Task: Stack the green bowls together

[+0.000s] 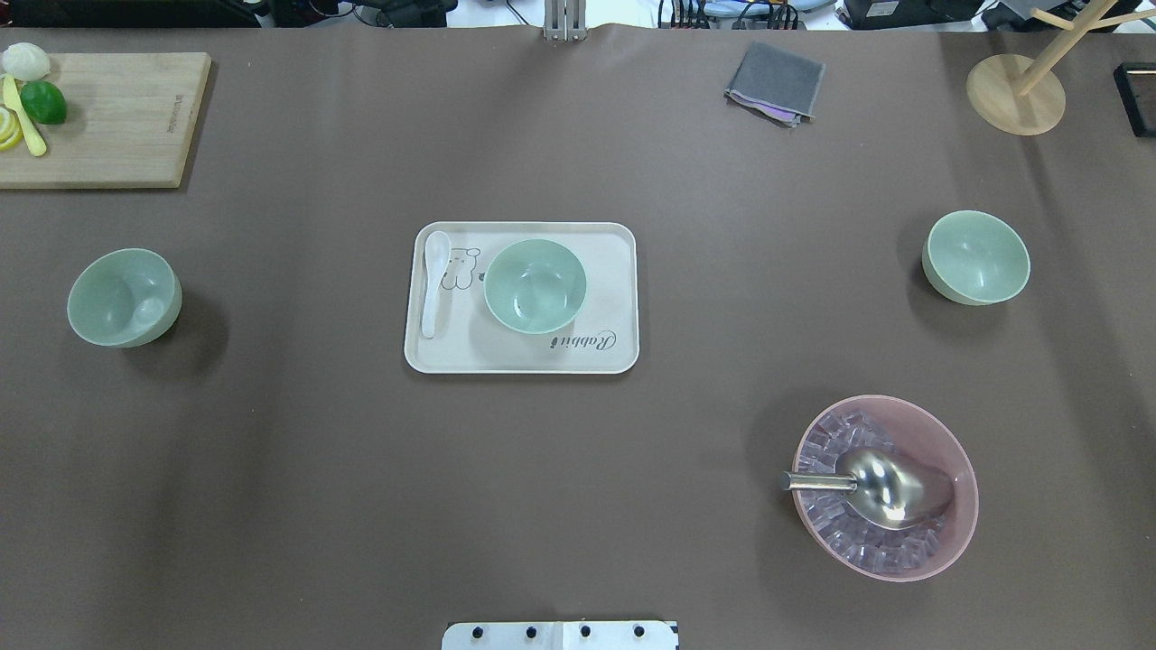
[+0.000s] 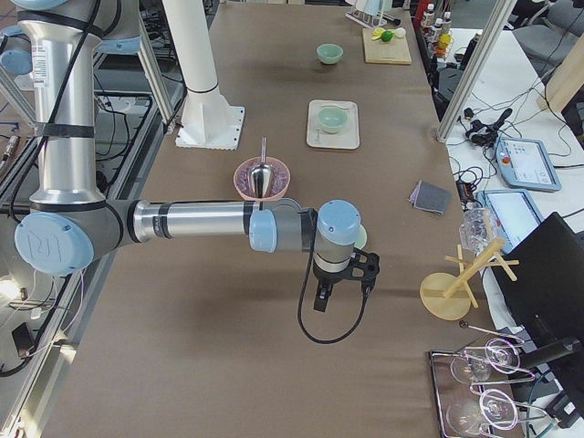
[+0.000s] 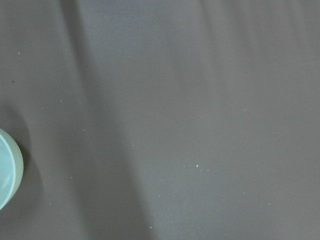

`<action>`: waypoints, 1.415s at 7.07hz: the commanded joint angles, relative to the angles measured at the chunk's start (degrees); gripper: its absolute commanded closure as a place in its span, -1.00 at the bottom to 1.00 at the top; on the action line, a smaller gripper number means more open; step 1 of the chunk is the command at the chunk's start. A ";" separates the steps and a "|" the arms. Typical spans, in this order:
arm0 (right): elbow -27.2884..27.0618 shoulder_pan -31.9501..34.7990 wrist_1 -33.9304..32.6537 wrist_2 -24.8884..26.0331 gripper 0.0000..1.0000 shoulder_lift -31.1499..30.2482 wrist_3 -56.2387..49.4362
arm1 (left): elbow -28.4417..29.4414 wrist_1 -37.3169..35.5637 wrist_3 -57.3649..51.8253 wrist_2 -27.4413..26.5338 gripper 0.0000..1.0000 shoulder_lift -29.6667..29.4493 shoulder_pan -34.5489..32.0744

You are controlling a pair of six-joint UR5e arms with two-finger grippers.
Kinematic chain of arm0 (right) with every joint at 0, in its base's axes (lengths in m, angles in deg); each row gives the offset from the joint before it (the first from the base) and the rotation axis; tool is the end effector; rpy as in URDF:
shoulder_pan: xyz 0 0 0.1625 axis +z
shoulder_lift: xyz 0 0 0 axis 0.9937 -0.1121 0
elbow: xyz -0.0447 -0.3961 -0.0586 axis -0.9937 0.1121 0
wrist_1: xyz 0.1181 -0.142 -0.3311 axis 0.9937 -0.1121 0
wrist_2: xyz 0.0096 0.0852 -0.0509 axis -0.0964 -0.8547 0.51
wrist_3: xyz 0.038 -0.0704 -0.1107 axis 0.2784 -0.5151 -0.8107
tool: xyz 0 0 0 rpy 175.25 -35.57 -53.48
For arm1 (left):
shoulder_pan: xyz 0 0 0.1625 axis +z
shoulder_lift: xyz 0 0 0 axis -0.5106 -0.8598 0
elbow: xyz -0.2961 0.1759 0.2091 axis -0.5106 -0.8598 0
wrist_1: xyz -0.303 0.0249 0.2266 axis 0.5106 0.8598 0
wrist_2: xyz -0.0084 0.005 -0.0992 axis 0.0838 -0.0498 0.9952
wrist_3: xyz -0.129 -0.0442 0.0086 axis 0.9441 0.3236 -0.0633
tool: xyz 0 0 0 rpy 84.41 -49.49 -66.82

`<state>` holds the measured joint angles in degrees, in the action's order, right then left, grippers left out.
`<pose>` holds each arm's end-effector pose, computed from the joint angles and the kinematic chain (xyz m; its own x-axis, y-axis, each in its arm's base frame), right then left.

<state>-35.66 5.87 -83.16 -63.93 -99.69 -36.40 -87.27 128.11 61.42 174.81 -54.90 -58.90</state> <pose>0.0333 -0.4479 0.6291 0.6840 0.2700 0.6777 -0.2062 0.9627 -0.1754 -0.0348 -0.4373 0.6401 0.7099 -0.0547 -0.7022 0.0870 0.9962 0.0104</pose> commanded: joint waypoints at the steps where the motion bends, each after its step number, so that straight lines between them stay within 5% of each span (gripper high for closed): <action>1: -0.05 -0.14 0.34 0.01 -1.00 0.19 0.27 | -0.47 2.10 0.29 0.17 -0.97 0.47 -0.04; 10: -0.05 -0.75 4.56 -2.36 -1.00 0.45 0.97 | -0.13 4.67 0.46 0.00 -0.97 0.39 0.14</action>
<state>-35.58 5.44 -78.79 -66.26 -99.24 -35.35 -87.43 132.35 61.75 174.86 -54.51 -58.77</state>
